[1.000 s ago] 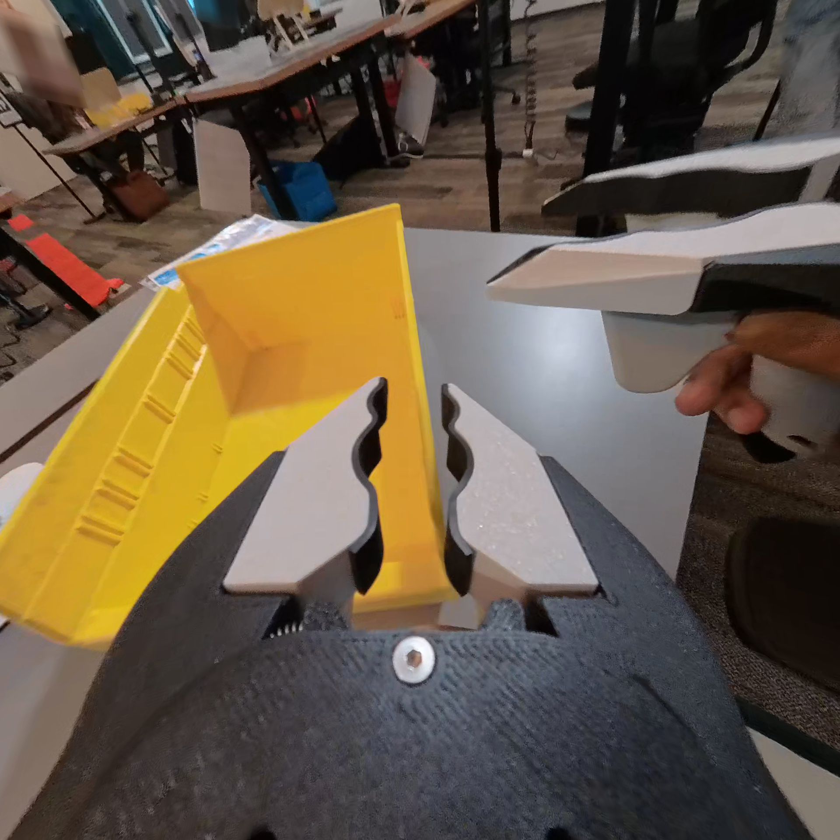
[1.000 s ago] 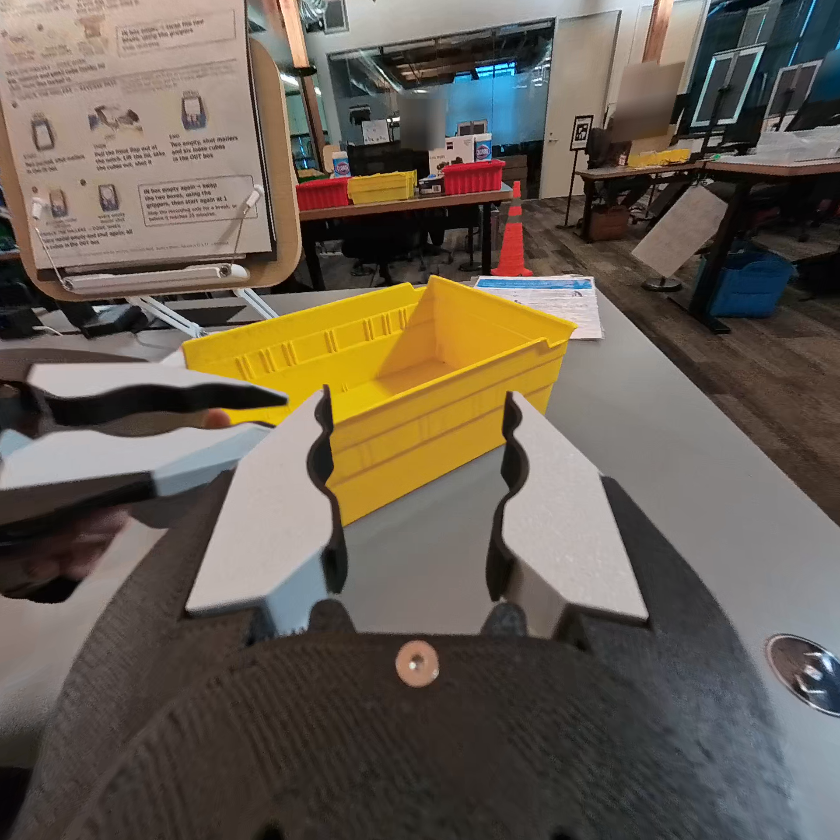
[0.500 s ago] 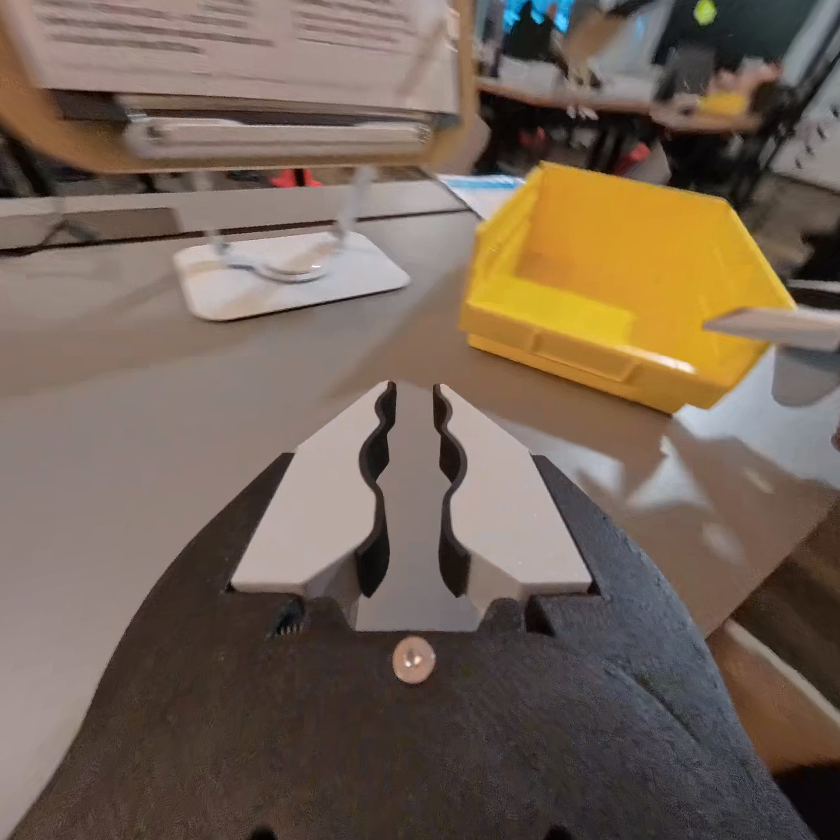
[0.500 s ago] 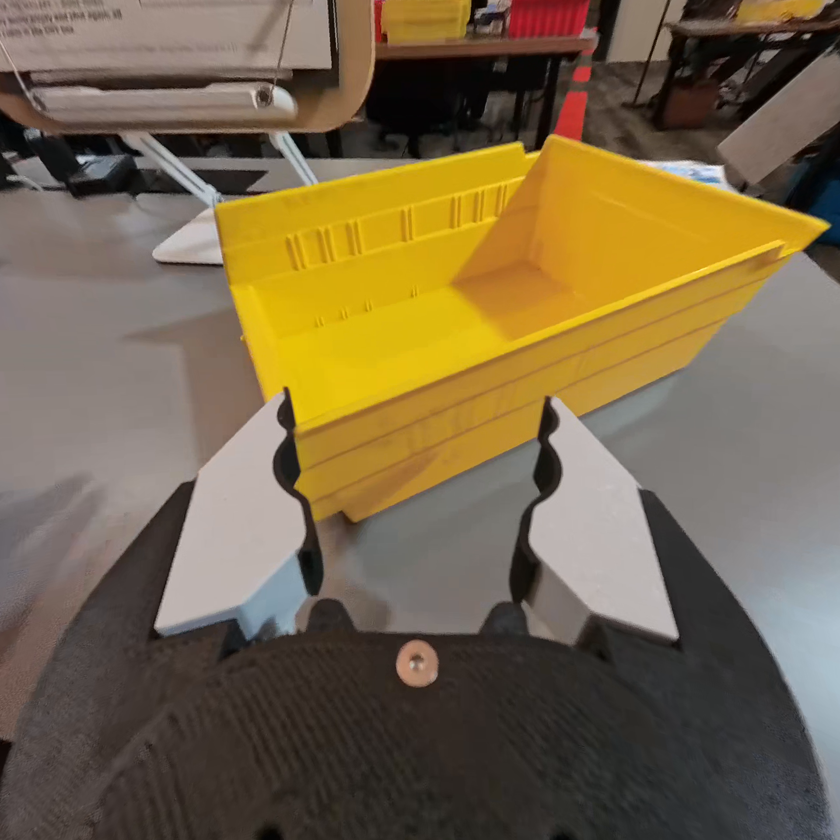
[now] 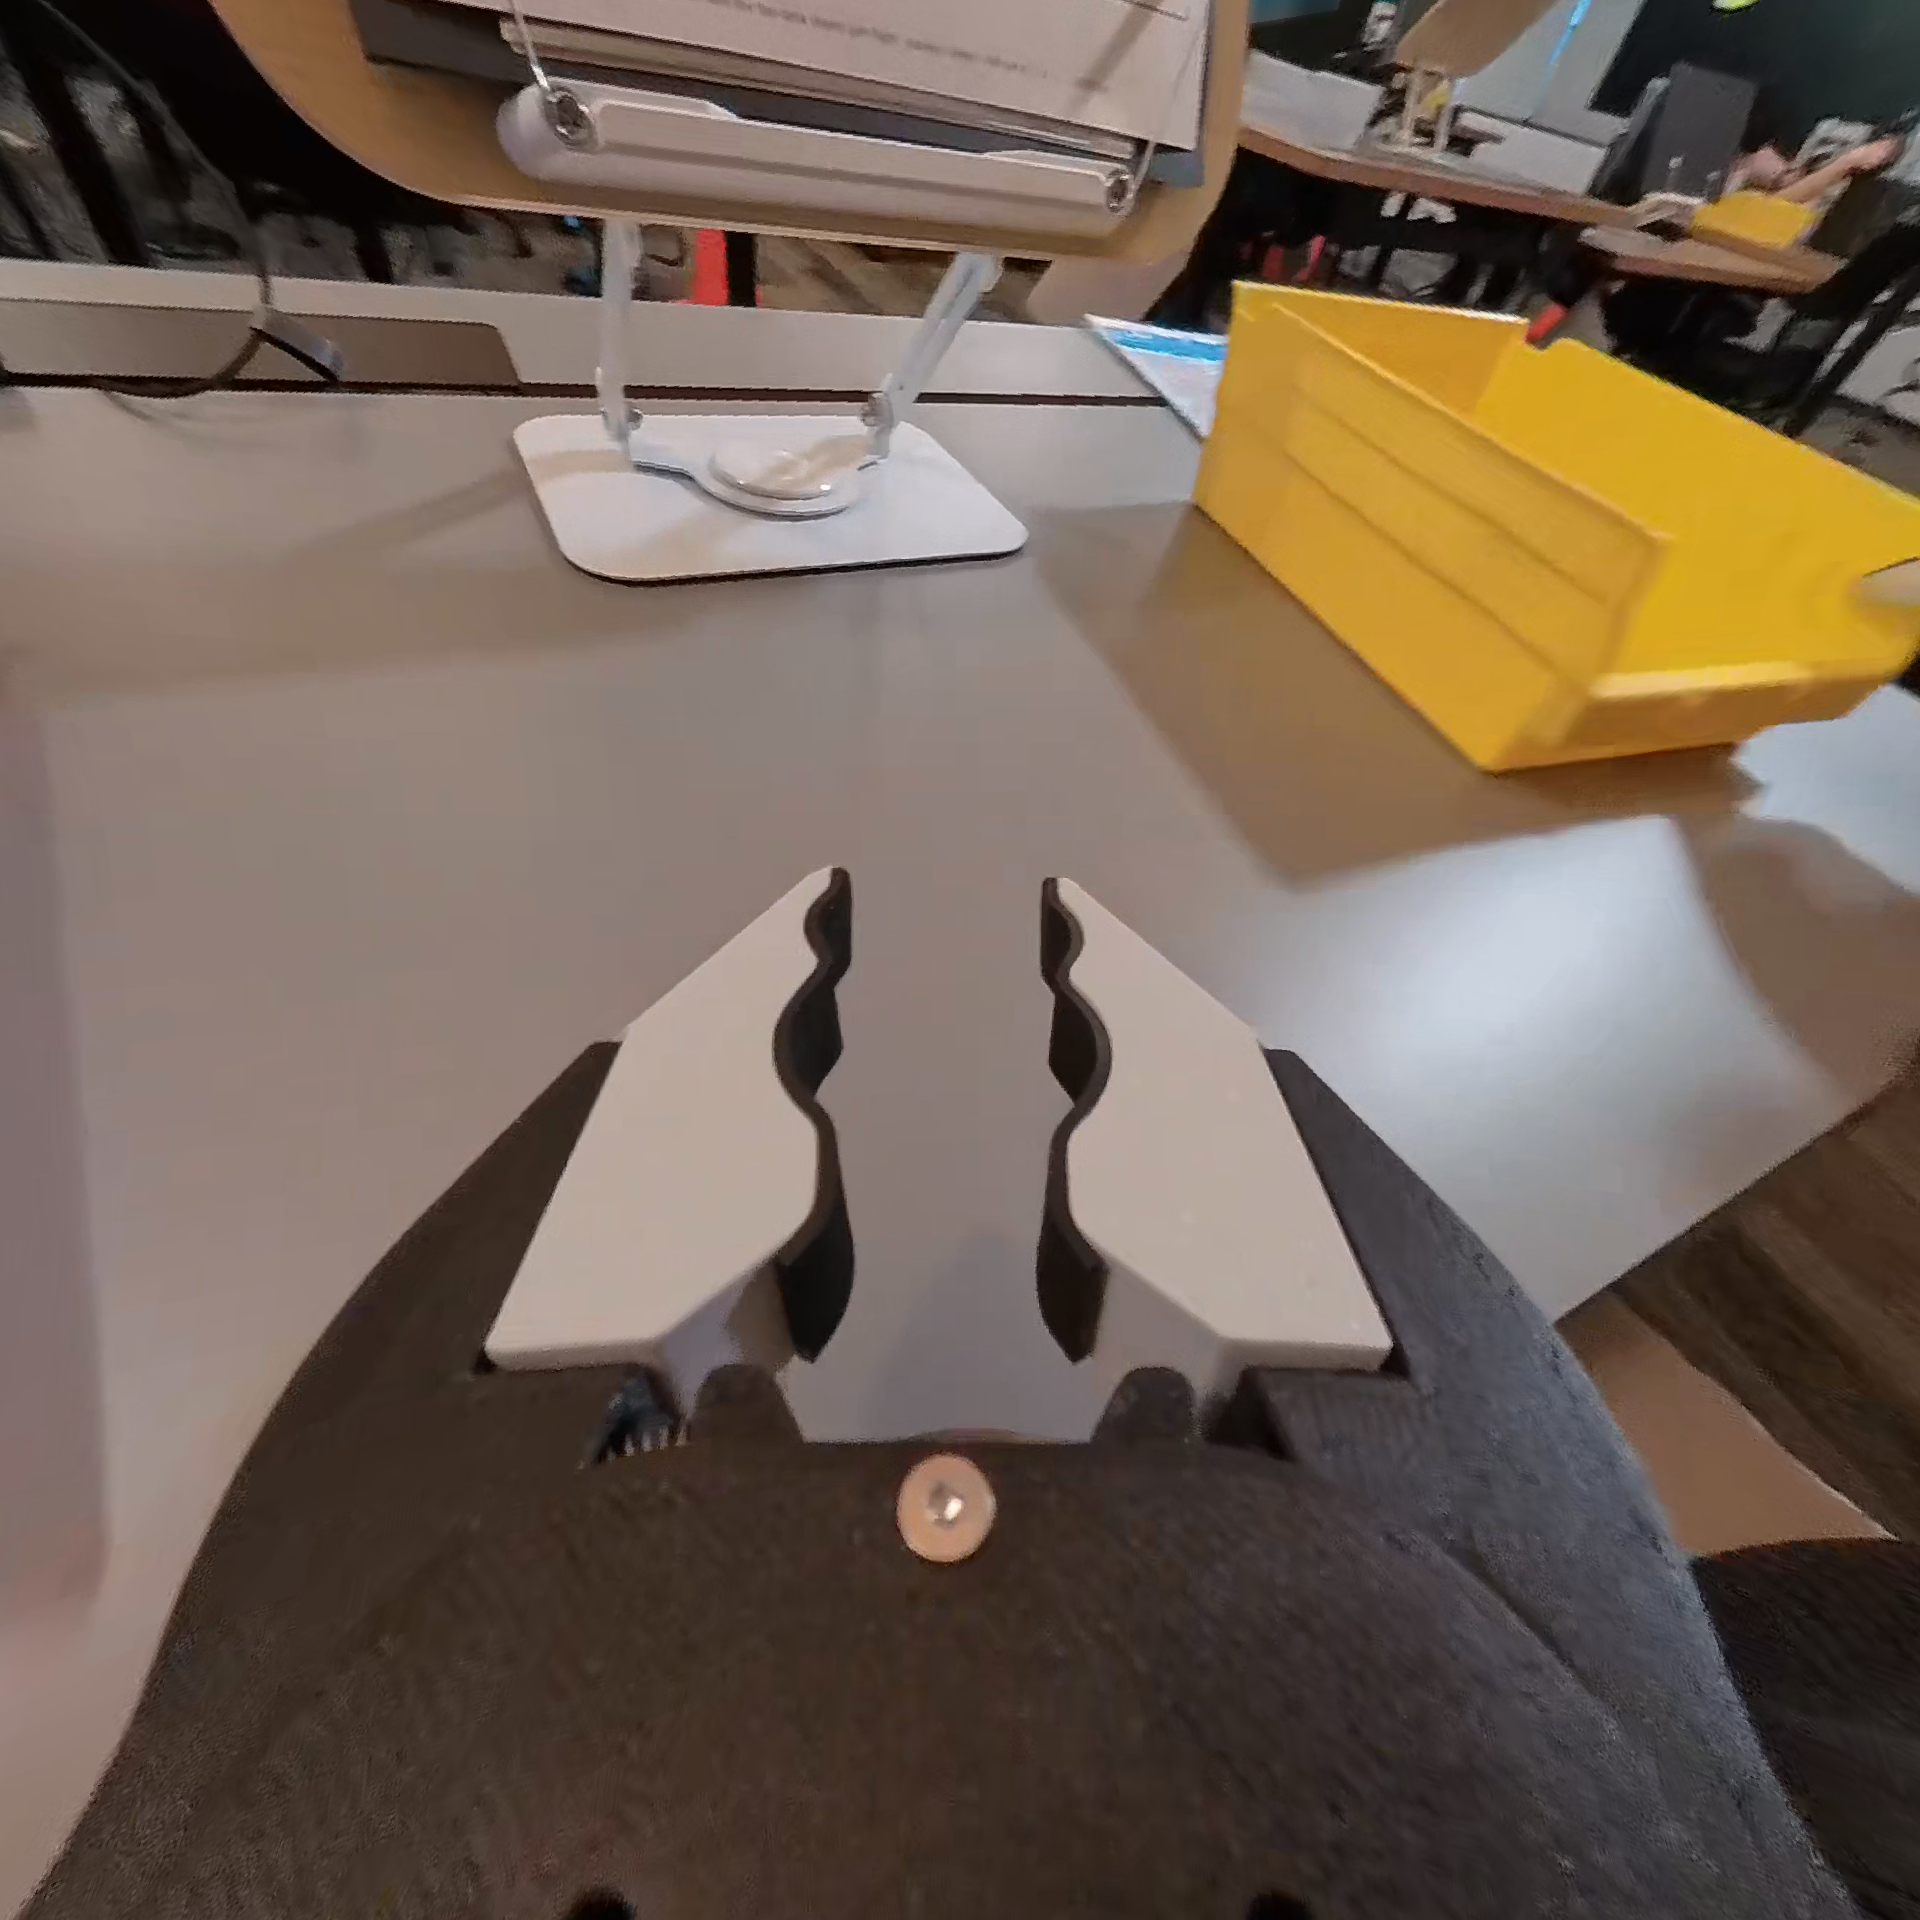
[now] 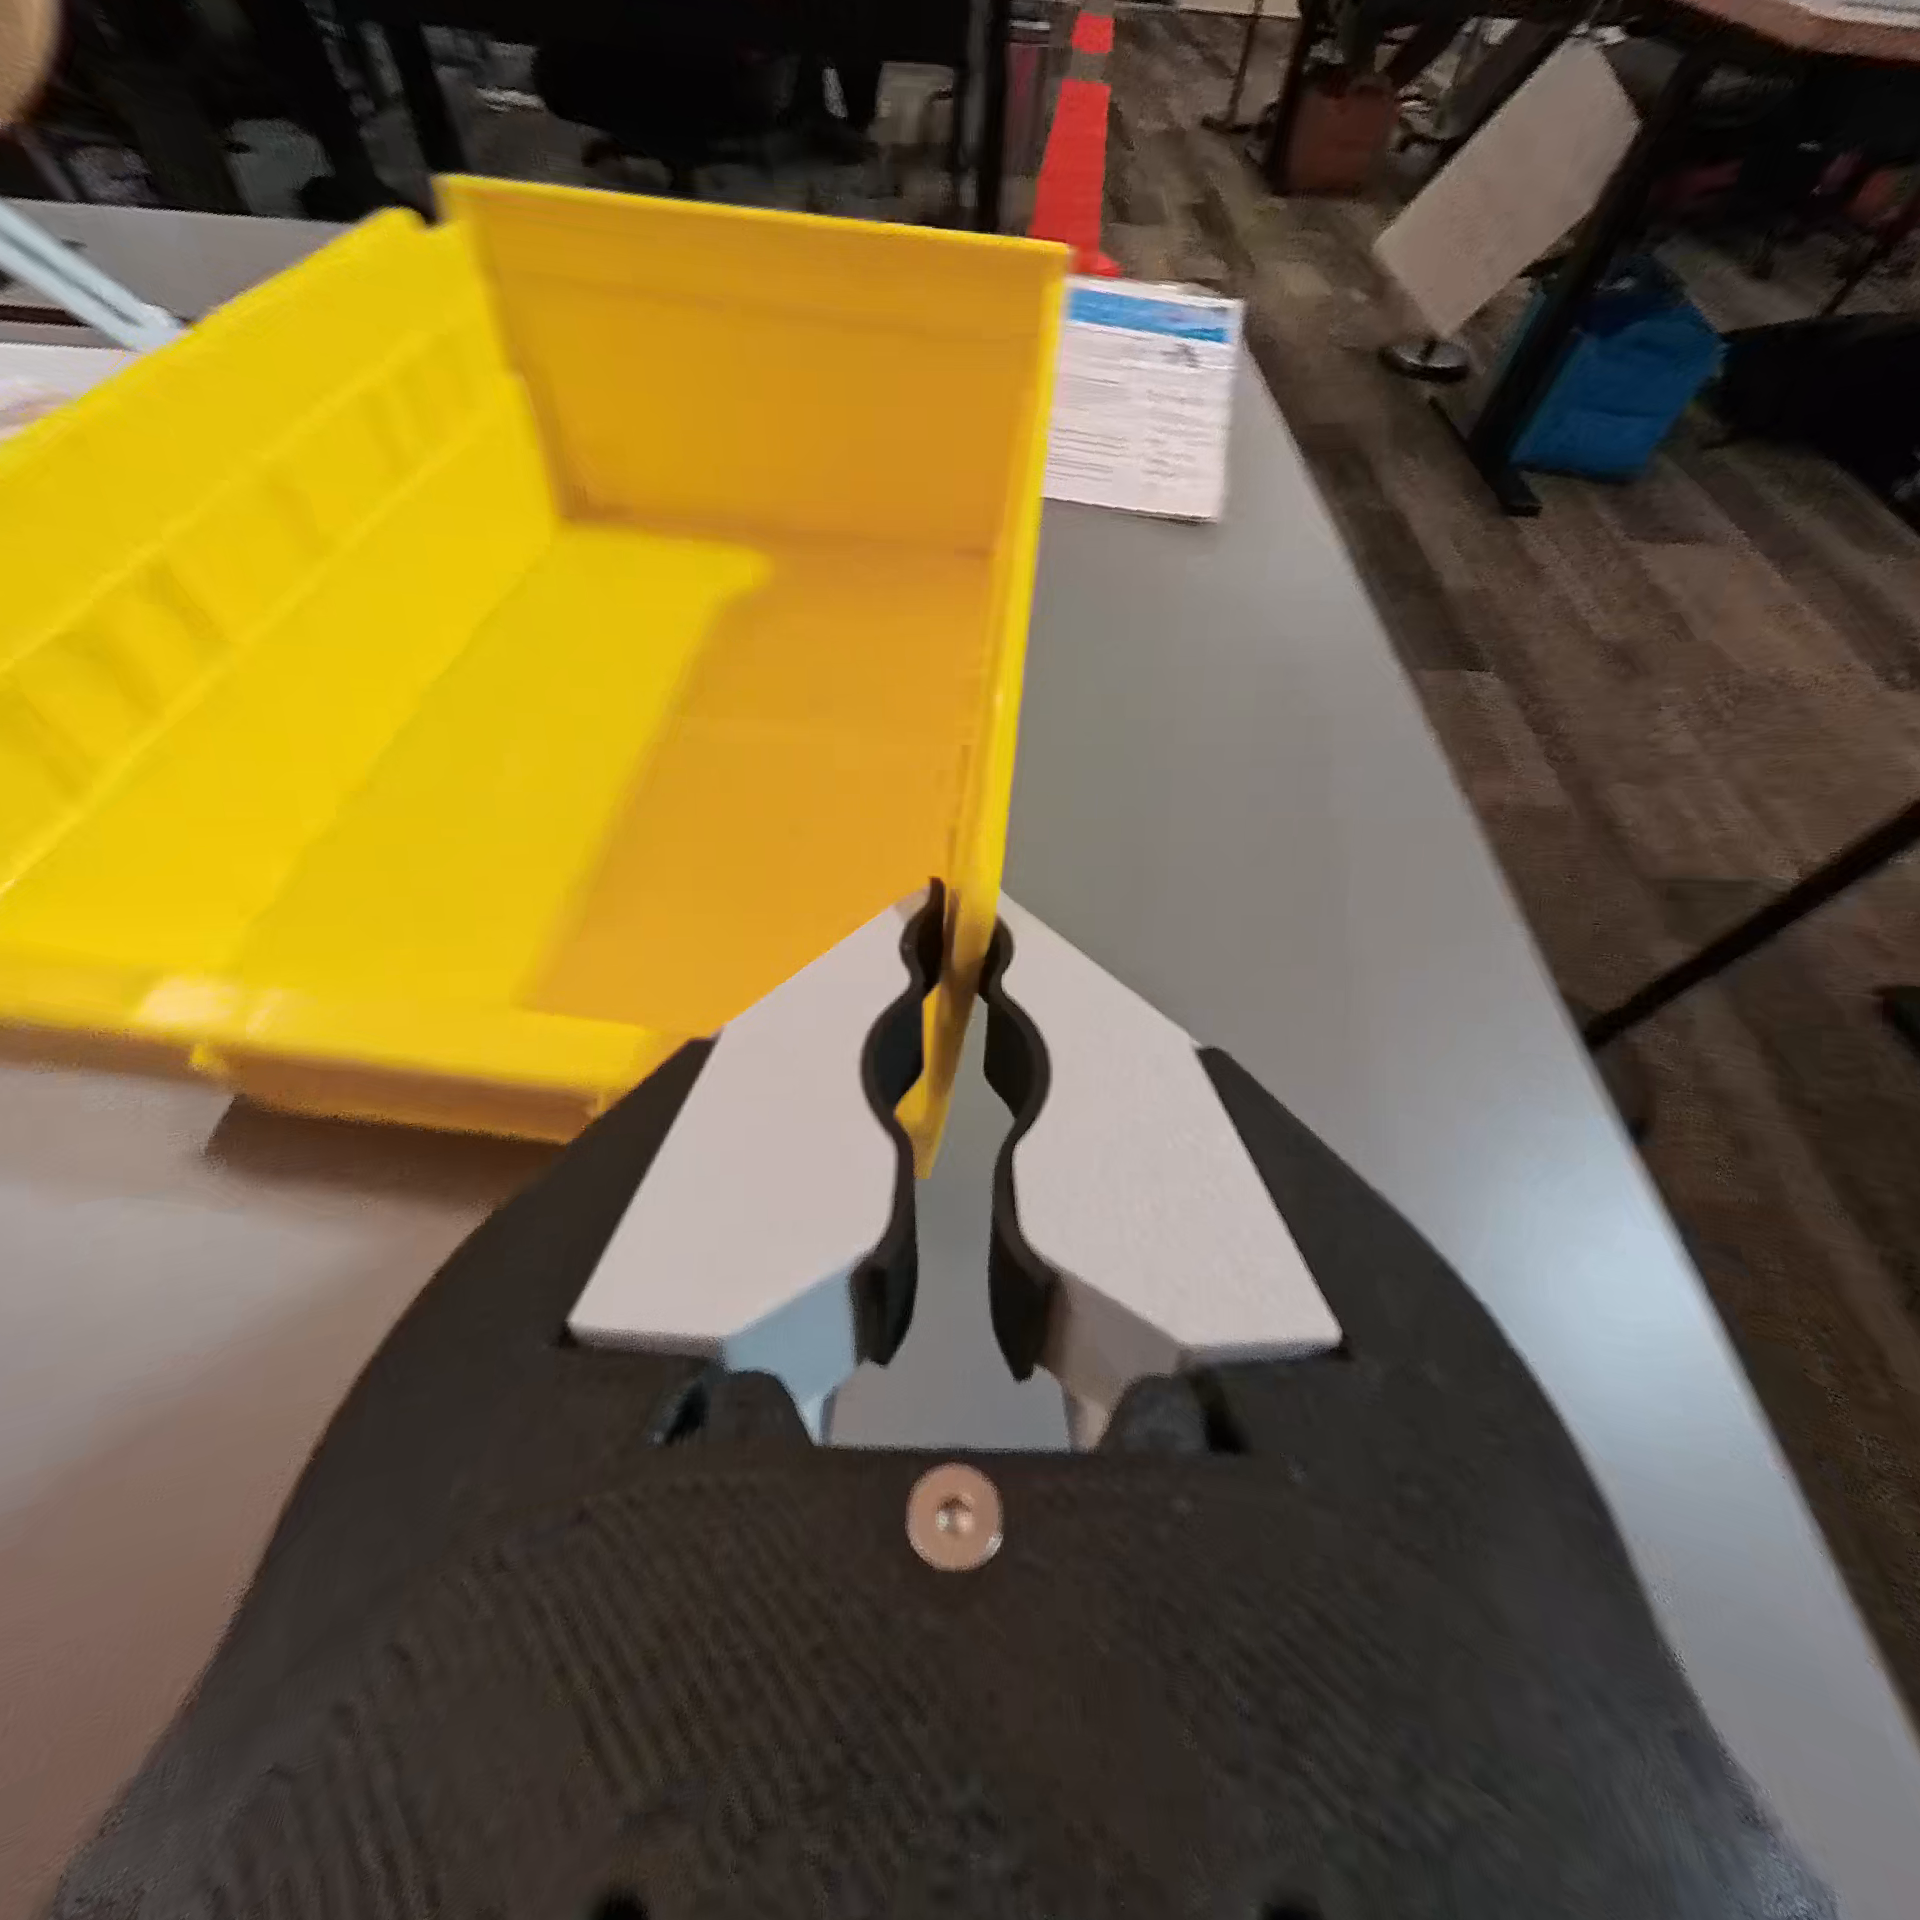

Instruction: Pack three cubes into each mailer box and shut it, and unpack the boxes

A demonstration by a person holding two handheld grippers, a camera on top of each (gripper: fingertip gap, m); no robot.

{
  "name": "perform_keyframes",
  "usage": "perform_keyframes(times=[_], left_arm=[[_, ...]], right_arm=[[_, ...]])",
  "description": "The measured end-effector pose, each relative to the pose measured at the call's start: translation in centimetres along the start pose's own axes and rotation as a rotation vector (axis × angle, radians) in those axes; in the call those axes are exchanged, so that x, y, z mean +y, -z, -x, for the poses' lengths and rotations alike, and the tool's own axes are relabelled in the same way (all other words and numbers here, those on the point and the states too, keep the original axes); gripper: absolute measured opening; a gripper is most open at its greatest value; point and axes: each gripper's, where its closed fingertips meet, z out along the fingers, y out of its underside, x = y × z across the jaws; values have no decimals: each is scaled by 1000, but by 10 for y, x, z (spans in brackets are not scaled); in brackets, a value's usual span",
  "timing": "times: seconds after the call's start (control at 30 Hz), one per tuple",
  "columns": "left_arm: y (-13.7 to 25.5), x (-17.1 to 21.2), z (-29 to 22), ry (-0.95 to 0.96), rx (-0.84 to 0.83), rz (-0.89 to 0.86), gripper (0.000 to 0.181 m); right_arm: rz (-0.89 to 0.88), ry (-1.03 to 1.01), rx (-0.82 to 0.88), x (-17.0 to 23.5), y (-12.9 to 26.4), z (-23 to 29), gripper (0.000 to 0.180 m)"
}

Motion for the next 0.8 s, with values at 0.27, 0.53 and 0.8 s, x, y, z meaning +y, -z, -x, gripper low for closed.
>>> perform_keyframes(times=[0.27, 0.53, 0.8], left_arm=[[7, 6, 9, 10, -45, 13, 40], [12, 8, 20, 12, -96, 21, 46], [10, 7, 18, 13, -82, 17, 46]], right_arm=[[-71, -175, -12, 10, 17, -71, 2], [-38, -168, -51, 20, 43, -78, 1], [-60, -224, -87, 25, 51, -82, 1]])
